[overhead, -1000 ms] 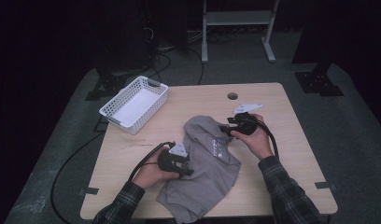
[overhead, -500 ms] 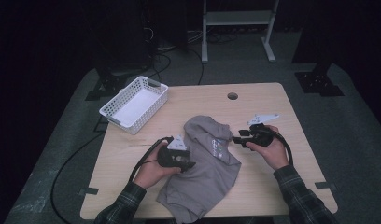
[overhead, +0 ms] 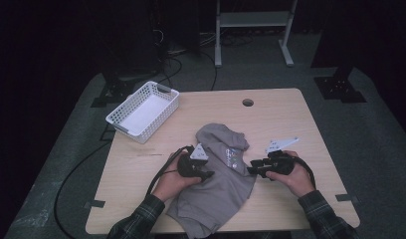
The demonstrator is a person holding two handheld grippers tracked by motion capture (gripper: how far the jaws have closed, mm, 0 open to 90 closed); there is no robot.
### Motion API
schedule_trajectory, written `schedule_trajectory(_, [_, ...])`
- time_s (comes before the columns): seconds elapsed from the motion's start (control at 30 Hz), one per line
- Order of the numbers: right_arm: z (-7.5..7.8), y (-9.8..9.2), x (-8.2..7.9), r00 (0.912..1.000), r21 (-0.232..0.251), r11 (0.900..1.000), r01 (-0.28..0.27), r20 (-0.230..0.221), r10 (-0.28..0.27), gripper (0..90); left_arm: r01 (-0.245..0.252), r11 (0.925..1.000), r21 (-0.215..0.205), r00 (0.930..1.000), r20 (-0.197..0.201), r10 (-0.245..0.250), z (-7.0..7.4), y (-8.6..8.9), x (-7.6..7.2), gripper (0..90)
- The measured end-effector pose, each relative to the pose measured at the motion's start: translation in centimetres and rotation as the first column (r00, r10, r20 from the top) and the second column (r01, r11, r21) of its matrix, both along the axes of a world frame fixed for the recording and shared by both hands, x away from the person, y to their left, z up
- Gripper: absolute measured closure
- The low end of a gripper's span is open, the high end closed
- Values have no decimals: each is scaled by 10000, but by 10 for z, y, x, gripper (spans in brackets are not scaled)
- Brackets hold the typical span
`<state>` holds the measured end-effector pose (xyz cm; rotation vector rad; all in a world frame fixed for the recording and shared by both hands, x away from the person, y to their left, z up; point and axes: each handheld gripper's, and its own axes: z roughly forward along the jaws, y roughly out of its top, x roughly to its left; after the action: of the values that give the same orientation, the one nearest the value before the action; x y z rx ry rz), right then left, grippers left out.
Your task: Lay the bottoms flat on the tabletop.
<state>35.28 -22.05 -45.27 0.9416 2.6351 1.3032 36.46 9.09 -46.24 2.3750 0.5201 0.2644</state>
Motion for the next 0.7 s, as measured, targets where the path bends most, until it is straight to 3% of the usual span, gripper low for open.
schedule_trajectory(0.3, [-9, 13, -2, 9982, -586, 9968, -540, -303, 523, 694, -24, 9990, -451, 10000, -86, 21, -7, 5, 1, 487])
schedule_trajectory(0.7, [-12, 22, 1, 9966, -930, 9927, -763, -381, 731, 830, -12, 9989, -468, 10000, -54, 10, -8, 5, 1, 487])
